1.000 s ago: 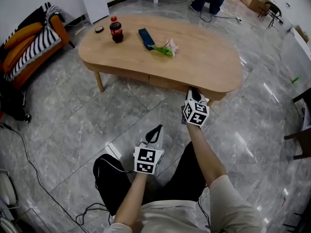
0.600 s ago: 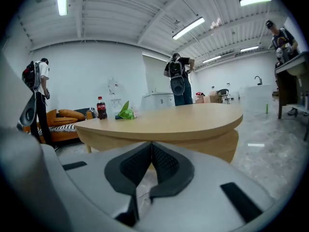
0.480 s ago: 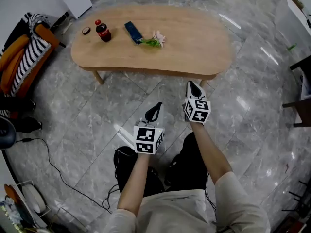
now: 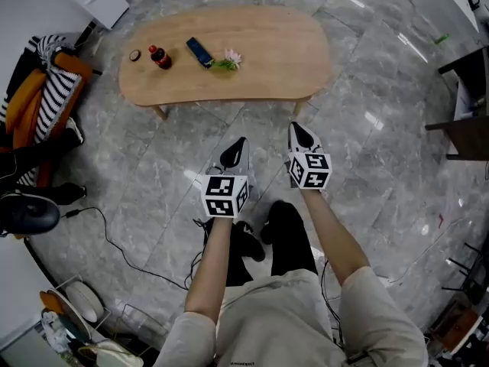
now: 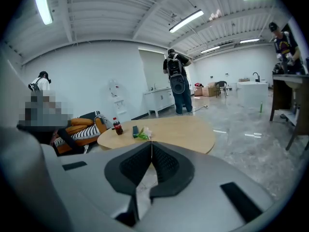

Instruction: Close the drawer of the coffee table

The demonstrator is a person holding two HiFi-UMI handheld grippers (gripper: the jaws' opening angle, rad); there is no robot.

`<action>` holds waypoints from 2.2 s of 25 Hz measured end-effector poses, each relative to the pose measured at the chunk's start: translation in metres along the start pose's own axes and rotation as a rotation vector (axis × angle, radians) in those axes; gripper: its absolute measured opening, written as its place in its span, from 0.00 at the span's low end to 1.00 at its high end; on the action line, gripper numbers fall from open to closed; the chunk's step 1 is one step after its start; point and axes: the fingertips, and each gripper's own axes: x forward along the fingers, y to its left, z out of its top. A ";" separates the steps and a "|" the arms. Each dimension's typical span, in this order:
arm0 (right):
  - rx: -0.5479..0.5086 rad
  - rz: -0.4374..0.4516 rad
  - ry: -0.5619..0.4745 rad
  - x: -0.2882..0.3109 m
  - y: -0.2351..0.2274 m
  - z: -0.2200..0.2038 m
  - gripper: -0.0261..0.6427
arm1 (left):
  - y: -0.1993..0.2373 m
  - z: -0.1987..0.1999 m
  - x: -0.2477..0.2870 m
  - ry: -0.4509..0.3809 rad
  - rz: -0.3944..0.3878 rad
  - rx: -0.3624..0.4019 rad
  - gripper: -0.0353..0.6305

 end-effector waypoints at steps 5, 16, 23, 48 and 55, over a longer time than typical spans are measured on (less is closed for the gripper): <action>-0.005 0.015 0.046 -0.055 0.020 0.053 0.06 | -0.035 0.061 -0.040 0.009 -0.016 -0.031 0.07; 0.025 0.042 0.101 -0.124 0.057 0.108 0.06 | -0.086 0.138 -0.089 0.033 -0.036 0.015 0.07; 0.053 0.050 0.063 -0.164 0.058 0.120 0.06 | -0.119 0.137 -0.112 0.026 -0.034 0.014 0.07; 0.059 0.103 0.097 -0.216 0.067 0.101 0.06 | -0.146 0.095 -0.120 0.061 -0.043 0.011 0.07; 0.057 0.114 0.115 -0.222 0.068 0.092 0.06 | -0.154 0.088 -0.117 0.057 -0.056 -0.011 0.07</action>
